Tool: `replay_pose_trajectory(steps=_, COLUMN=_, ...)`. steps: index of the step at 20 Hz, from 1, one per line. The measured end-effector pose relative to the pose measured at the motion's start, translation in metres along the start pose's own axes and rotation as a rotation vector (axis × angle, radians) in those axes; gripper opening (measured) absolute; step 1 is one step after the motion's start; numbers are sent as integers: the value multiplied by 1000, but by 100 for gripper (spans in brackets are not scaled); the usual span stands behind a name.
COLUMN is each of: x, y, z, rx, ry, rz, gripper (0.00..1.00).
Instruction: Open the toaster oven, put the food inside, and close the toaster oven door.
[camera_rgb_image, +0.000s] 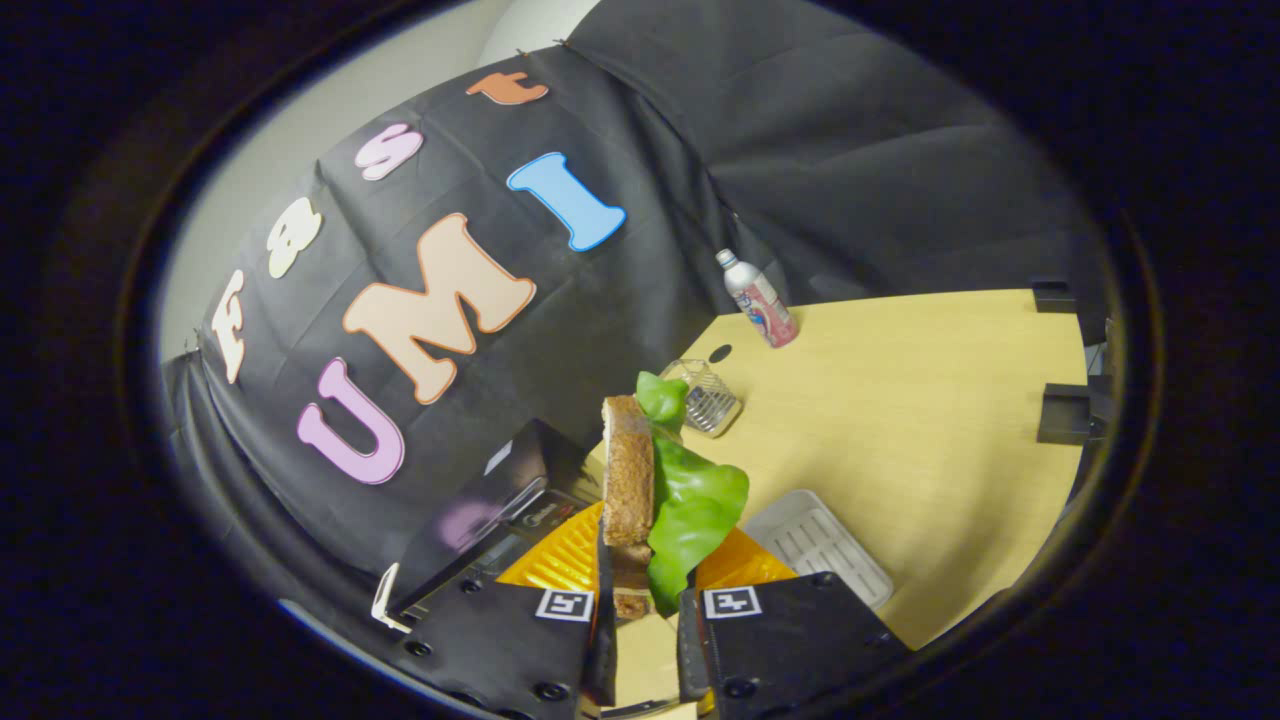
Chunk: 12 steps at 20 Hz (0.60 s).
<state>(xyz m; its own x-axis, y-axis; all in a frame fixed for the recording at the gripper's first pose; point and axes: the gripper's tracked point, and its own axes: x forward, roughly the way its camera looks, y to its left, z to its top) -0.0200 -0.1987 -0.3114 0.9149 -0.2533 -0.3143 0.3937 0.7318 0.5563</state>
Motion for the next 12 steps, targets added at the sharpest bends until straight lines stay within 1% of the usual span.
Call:
replay_pose_trajectory(steps=1, x=-6, y=10, z=-4, rx=17, ry=-2, rz=25, gripper=26)
replay_pose_trajectory(steps=3, x=-17, y=18, z=-2, rx=18, ry=-19, rz=39, gripper=25)
replay_pose_trajectory(steps=5, x=-29, y=30, z=-9, rx=26, ry=-7, rz=61, gripper=25)
replay_pose_trajectory(steps=8, x=-37, y=41, z=-30, rx=27, ry=27, rz=83, gripper=25)
replay_pose_trajectory(steps=10, x=-39, y=54, z=-49, rx=63, ry=61, rz=112, gripper=25)
replay_pose_trajectory(steps=12, x=-38, y=63, z=-67, rx=95, ry=89, rz=124, gripper=26)
